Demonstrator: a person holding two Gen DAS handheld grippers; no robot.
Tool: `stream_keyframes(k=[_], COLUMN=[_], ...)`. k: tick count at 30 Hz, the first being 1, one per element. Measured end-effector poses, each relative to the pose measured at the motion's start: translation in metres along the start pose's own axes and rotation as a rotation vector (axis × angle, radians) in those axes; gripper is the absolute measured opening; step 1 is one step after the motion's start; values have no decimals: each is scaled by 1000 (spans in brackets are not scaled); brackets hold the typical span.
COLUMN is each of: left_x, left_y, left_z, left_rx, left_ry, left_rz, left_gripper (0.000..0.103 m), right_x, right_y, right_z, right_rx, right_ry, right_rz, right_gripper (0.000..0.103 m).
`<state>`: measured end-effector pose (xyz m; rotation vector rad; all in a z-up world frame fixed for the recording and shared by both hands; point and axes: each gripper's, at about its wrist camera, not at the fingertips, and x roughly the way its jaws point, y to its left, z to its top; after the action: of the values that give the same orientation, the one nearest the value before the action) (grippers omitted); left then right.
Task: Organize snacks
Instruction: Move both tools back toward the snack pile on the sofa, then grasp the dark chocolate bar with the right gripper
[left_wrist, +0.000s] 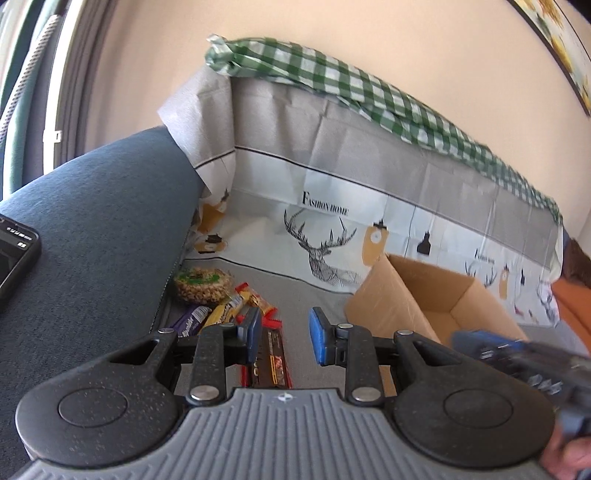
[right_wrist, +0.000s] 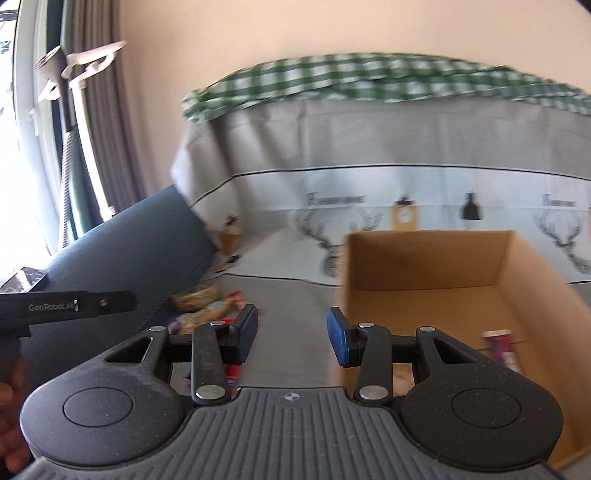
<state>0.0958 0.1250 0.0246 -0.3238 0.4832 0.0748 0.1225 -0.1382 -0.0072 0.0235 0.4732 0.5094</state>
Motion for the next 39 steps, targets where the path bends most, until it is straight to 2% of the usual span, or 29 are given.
stream_keyframes(k=[4,9,12,14,19,23,27,31,33,34,35,36,39], left_x=[1,3,4,4,5,6,6,7,7,7,8,8,9], left_y=[6,14,17,17,14,18,20,22,24,25,26,27,26], left_z=[3,4,4,5,5,5,5,6,6,6,6,7,6], left_rx=[-37,-82,-101,-104,-89,-109,-118,-127,-135,-139,-144,-147,-150], left_ry=[-7,-11,-13,-15,-14,-15,-15,-11,-12,-12,-12,-11,-7], left_rz=[9,14,16,16,11,12,11,11,12,13,15,16,20], left_gripper=[32,33,34,36,38,40,41,41,41,41,41,41,41], right_x=[31,73,98,115,155,184,208,226,227,226,225,222,215], right_y=[22,40,48,53,58,63,73,82,83,83,83,82,74], right_z=[0,-10,-17,-22,-30,-35,-40,-47,-48,-48,-48,-48,-47], right_rx=[2,16,9,2,6,10,-17,-67,-80,-84,-89,-97,-89], right_ry=[33,114,159,186,253,295,343,397,383,377,369,361,363], right_rz=[39,65,60,42,-10,-23,4,-27,-34,-26,-15,-5,11], right_gripper=[45,51,65,79,91,91,92,91,86,77,61,53,49])
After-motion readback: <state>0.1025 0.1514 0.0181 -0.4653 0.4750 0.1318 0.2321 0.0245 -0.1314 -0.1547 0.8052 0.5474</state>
